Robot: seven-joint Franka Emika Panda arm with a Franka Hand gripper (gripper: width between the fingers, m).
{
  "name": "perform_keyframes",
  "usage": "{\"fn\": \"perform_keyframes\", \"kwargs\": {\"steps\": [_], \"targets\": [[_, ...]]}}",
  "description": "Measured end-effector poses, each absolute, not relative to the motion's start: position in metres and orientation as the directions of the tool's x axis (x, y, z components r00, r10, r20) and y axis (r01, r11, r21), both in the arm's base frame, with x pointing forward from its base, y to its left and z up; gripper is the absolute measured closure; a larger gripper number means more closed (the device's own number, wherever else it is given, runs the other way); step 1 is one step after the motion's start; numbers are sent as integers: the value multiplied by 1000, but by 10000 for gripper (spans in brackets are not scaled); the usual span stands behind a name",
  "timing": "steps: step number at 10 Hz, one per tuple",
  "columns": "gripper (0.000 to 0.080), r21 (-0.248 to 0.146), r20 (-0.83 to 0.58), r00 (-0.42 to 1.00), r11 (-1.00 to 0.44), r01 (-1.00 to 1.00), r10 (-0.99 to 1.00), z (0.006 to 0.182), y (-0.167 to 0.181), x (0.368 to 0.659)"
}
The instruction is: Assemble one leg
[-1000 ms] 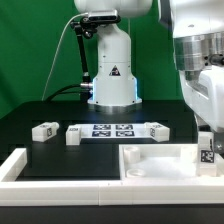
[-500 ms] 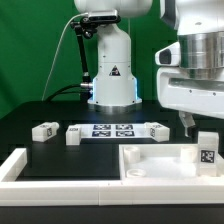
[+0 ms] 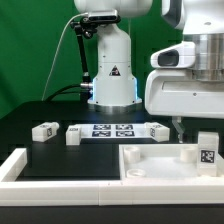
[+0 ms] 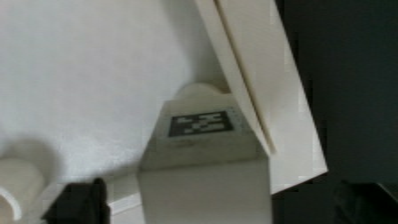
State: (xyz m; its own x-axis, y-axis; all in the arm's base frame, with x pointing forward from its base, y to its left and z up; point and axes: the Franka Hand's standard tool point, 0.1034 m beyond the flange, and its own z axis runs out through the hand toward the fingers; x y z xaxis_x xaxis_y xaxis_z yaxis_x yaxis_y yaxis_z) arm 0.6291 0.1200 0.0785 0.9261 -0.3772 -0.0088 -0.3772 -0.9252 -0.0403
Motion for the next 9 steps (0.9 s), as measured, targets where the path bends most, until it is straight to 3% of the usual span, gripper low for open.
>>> {"fn": "perform_keyframes", "kwargs": {"steps": [2,3,4,9], "targets": [[413,-40,-9,924,-923,-383,-383,78,120,629],[413,-38,-8,924,-924,-381,-381,78,118,629],[505,-36,-7,924,-923,-383,-383,79,116,630],[505,-33,-8,894,-894,-447,-447,78,110,629]]}}
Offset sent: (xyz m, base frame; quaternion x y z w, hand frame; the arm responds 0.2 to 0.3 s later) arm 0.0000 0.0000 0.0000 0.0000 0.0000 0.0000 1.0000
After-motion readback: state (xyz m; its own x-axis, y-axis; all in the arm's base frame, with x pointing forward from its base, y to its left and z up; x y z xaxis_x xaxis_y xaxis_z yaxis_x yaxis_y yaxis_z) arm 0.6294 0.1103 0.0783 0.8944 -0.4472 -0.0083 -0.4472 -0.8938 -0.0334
